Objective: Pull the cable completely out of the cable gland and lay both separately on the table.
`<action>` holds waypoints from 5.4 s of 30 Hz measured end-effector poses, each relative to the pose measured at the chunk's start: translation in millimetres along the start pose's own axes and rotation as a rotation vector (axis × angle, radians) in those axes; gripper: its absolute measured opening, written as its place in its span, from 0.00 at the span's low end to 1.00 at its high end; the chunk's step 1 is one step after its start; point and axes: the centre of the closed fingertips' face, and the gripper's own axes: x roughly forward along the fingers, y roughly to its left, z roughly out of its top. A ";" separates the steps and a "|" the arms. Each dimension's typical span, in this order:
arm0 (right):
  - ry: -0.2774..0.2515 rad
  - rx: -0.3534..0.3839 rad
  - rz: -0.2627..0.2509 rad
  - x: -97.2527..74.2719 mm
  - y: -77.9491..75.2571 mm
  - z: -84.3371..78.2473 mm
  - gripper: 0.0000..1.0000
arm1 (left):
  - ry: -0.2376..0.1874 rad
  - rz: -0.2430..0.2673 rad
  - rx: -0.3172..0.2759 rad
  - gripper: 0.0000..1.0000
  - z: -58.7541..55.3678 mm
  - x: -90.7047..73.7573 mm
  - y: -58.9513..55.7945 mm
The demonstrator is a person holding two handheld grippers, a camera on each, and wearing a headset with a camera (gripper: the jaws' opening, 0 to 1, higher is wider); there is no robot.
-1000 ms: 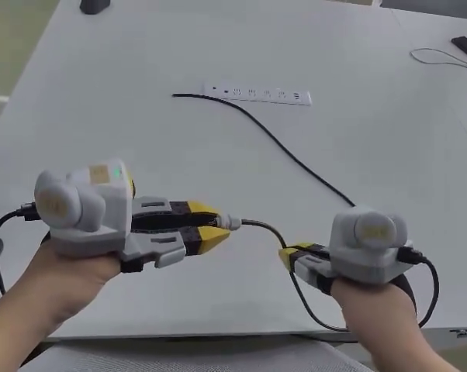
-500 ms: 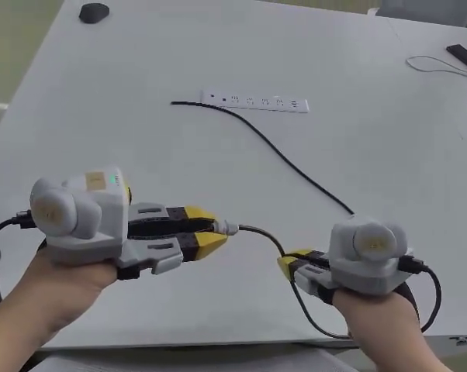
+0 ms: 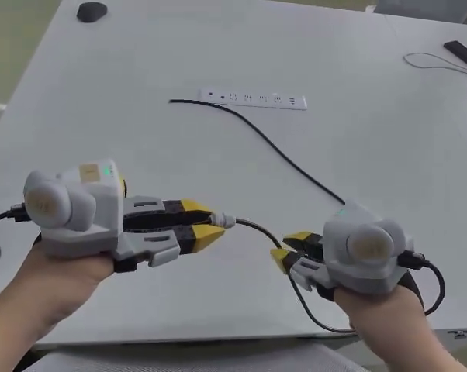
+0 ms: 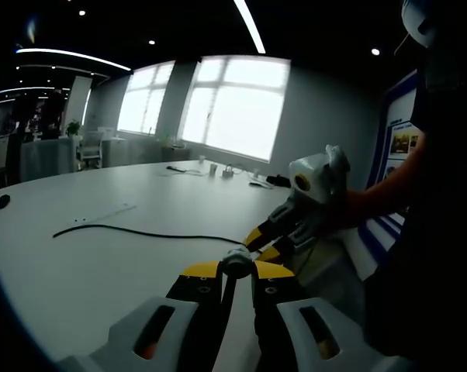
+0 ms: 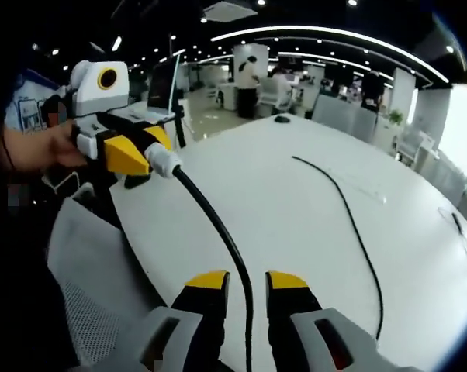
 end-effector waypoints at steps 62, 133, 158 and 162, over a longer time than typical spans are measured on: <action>-0.038 -0.275 0.035 1.9 32.6 44.0 0.00 | 0.032 -0.006 0.031 0.15 -6.3 6.0 -8.0; -0.094 -0.280 0.071 -9.4 27.6 53.0 0.20 | -0.007 0.002 0.002 0.15 8.0 0.2 -4.3; -0.105 -0.537 0.124 1.0 45.9 68.5 0.02 | -0.004 0.001 -0.011 0.15 7.7 3.0 -1.2; -0.107 -0.560 0.123 1.8 45.8 68.1 0.01 | 0.002 -0.003 -0.018 0.15 6.3 3.4 0.1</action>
